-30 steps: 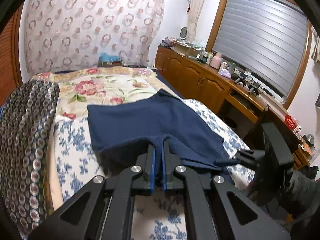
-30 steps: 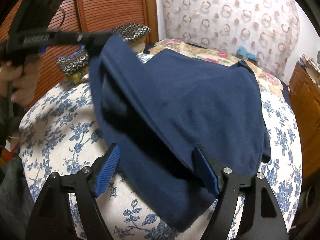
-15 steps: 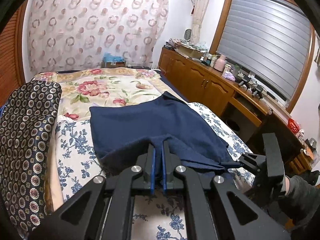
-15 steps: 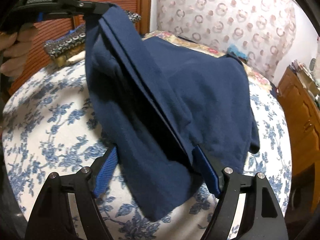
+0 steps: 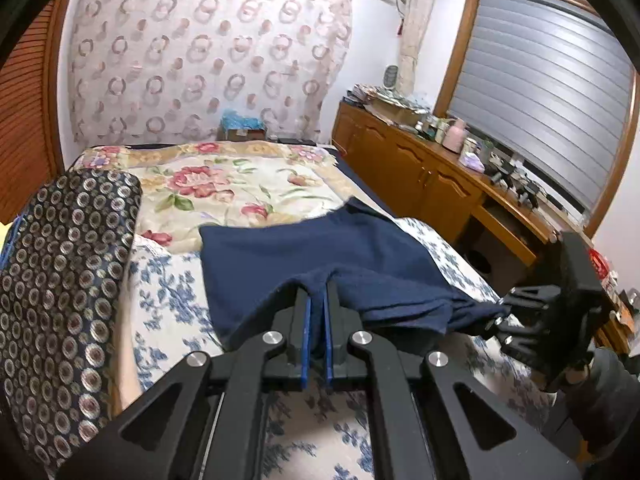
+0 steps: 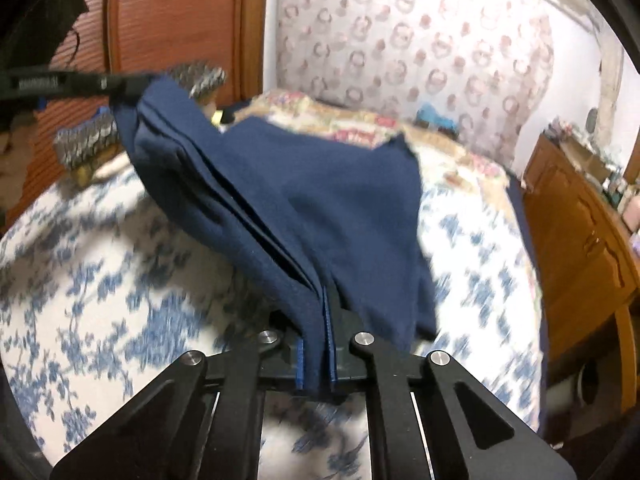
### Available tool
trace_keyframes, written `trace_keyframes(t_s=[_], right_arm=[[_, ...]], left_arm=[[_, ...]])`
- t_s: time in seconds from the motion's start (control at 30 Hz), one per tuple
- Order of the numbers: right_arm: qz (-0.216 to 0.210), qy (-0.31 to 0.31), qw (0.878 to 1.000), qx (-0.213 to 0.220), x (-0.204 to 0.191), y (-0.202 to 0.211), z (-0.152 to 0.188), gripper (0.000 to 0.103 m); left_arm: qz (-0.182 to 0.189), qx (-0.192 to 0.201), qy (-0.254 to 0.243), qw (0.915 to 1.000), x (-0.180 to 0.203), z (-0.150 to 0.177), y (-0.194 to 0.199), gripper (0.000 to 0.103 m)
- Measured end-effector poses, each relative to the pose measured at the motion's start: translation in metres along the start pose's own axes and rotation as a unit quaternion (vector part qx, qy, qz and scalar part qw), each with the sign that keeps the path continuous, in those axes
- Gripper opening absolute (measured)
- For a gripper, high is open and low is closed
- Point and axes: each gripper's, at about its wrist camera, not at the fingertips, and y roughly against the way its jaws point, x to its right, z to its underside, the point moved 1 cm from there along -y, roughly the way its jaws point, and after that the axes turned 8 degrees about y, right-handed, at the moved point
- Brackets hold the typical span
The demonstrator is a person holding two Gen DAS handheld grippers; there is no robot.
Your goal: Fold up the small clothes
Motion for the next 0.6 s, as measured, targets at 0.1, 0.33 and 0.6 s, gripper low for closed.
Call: trace_keyframes(t_s=[0.1, 0.33, 0.6], right_arm=[[0.010, 0.010, 1.000, 0.023, 0.015, -0.001, -0.030, 0.004], [0.000, 0.020, 0.999, 0.036, 0.058, -0.047, -0.091, 0.004], [-0.035, -0.003, 0.999, 0.001, 0.092, -0.115, -0.112, 0.004]], left_arm=[[-0.013, 0.011, 0.005, 0.9998, -0.008, -0.013, -0.006, 0.003], [-0.061, 0.017, 0.013, 0.9979, -0.029, -0.043, -0.043, 0.003], [-0.072, -0.009, 0.042, 0.9965, -0.052, -0.060, -0.086, 0.005]])
